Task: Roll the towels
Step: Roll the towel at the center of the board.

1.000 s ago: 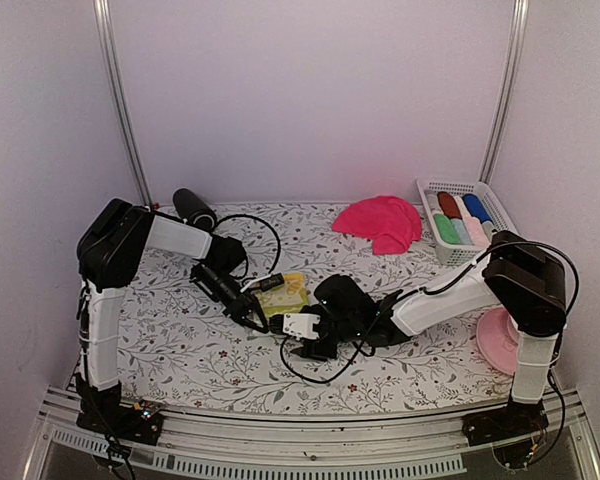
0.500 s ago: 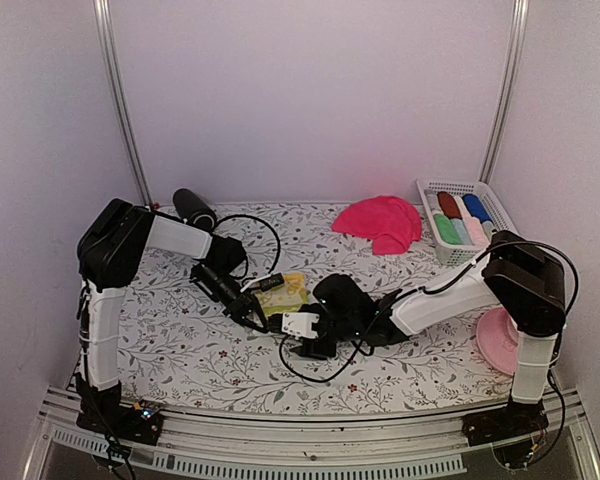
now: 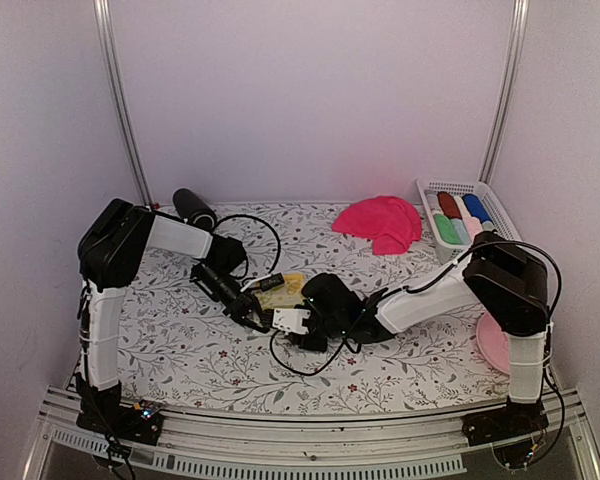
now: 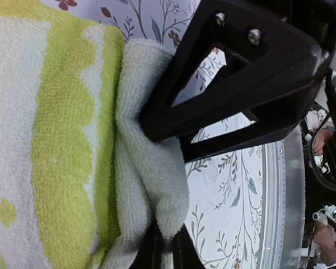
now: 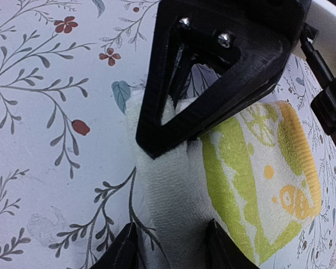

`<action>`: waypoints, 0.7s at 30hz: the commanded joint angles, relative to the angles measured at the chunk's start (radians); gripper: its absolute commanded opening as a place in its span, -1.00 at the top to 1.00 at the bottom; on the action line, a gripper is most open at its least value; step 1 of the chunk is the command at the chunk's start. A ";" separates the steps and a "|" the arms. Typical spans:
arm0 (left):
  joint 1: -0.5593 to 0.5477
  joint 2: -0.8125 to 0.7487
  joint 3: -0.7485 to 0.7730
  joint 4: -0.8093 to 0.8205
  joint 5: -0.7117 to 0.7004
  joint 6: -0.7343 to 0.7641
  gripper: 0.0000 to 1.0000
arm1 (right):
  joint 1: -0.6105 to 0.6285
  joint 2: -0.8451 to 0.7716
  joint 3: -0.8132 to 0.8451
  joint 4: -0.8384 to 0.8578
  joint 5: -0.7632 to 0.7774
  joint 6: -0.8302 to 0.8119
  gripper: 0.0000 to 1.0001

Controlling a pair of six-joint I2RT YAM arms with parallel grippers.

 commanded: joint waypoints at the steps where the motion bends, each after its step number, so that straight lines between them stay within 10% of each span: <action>1: 0.017 0.035 0.008 0.012 -0.128 0.018 0.79 | -0.002 0.058 0.023 -0.091 0.020 0.003 0.35; 14: 0.034 -0.220 -0.041 0.051 -0.182 0.030 -0.27 | -0.028 0.064 0.069 -0.198 -0.075 0.099 0.77; 21: 0.033 -0.482 -0.318 0.436 -0.263 -0.064 -0.50 | -0.074 0.076 0.121 -0.297 -0.257 0.213 0.77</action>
